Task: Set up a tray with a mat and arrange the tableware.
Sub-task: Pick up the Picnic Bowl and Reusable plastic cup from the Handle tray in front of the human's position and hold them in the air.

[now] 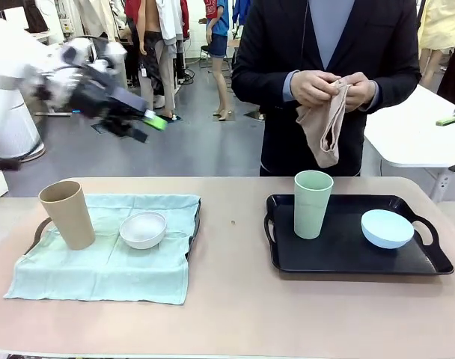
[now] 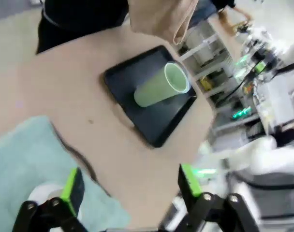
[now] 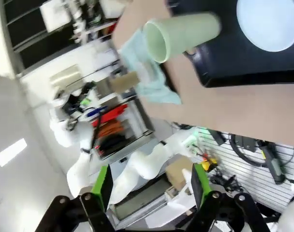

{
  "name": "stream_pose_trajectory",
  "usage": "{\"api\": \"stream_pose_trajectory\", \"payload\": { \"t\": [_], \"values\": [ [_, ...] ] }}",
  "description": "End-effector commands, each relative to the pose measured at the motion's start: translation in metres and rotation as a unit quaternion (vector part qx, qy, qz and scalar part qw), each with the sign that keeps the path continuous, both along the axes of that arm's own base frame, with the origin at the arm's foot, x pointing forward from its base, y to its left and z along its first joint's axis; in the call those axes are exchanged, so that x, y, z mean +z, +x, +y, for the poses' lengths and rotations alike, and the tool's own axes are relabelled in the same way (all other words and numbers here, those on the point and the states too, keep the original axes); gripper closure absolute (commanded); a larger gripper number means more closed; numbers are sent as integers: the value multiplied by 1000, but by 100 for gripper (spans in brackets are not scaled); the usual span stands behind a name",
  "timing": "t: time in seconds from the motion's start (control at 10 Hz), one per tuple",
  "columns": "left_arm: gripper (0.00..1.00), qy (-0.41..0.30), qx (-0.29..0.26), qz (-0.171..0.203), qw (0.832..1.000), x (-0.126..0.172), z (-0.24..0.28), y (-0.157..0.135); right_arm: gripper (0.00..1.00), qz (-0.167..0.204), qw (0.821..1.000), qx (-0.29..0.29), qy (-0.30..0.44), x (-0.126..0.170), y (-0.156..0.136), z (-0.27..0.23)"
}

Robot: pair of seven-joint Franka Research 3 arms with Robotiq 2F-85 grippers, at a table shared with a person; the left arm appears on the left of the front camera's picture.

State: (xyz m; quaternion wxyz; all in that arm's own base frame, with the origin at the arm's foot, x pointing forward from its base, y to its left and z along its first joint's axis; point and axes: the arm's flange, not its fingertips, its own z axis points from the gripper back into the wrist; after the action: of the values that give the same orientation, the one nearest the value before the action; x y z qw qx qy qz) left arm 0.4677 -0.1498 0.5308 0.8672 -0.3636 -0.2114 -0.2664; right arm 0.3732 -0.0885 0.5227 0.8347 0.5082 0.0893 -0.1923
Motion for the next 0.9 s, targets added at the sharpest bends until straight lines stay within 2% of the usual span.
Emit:
{"api": "stream_pose_trajectory", "payload": {
  "t": [0.0,0.1,0.2,0.3,0.4,0.5,0.6,0.7,0.8],
  "values": [
    [0,132,-69,-177,973,-12,-67,34,15,35,997,-11,-61,8,13,-6],
    [0,172,-121,-230,950,-28,-112,37,15,40,996,-19,-79,7,13,-8],
    [0,213,-193,-269,919,-55,-154,34,15,51,993,-21,-108,0,12,-10],
    [0,222,-258,-298,892,-78,-183,25,15,63,987,-24,-149,-9,12,-10],
    [0,207,-310,-357,857,-97,-206,8,15,93,979,-25,-181,-19,14,-7],
    [0,186,-348,-383,835,-104,-227,-13,15,100,977,-28,-189,-23,20,-1],
    [0,195,-355,-417,814,-104,-240,-26,15,106,977,-25,-185,-24,26,6],
    [0,220,-313,-298,874,-101,-232,-5,15,77,982,-24,-169,-18,13,-13],
    [0,220,-313,-298,874,-101,-232,-5,15,77,982,-24,-169,-18,13,-13]
  ]
}}
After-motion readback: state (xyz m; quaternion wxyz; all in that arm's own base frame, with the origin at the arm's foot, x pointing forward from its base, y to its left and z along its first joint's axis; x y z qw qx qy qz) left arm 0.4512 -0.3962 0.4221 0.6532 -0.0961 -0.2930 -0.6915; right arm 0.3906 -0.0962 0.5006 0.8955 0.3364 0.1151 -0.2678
